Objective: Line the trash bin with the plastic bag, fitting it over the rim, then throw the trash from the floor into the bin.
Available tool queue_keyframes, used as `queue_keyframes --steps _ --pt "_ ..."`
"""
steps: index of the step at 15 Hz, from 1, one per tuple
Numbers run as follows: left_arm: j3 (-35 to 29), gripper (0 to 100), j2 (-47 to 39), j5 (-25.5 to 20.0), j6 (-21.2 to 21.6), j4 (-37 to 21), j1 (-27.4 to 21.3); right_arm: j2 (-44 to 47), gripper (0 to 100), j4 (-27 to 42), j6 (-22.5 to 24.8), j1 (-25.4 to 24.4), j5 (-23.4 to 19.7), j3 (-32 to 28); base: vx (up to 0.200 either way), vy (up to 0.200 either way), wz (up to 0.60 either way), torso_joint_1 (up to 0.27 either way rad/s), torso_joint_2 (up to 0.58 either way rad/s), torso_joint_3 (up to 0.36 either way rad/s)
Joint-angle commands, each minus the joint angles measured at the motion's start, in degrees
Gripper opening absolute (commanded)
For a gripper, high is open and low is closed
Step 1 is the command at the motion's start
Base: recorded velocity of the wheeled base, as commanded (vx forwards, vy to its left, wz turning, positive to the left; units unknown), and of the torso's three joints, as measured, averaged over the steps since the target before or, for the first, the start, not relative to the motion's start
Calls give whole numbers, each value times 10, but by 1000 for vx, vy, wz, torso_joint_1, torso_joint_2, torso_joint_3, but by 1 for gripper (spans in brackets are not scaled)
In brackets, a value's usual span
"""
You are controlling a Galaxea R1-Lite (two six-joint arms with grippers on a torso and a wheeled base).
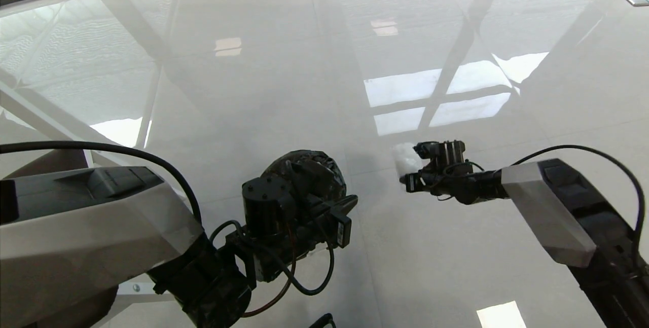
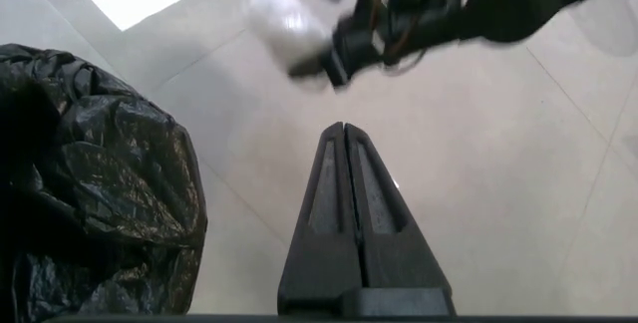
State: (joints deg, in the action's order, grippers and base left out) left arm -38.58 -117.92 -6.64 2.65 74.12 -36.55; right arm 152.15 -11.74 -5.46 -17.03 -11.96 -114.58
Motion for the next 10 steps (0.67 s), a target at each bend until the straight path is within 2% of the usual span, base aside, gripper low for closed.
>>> queue_keyframes --steps 1,2,3,5,10 --pt "1 0 12 0 0 9 2 -152 0 39 -97 -26 -11 0 0 0 0 0 0 0" --pt "2 0 19 0 -1 9 3 -185 0 58 -113 -28 -32 0 0 0 0 0 0 0" --pt "4 0 32 0 -1 9 6 -243 0 108 -128 -37 -68 0 0 0 0 0 0 0" --pt "-1 0 44 0 -2 9 16 -288 0 117 -126 -45 -92 0 0 0 0 0 0 0" --pt "4 0 76 0 -19 8 34 -304 0 109 -88 -71 -98 0 0 0 0 0 0 0"
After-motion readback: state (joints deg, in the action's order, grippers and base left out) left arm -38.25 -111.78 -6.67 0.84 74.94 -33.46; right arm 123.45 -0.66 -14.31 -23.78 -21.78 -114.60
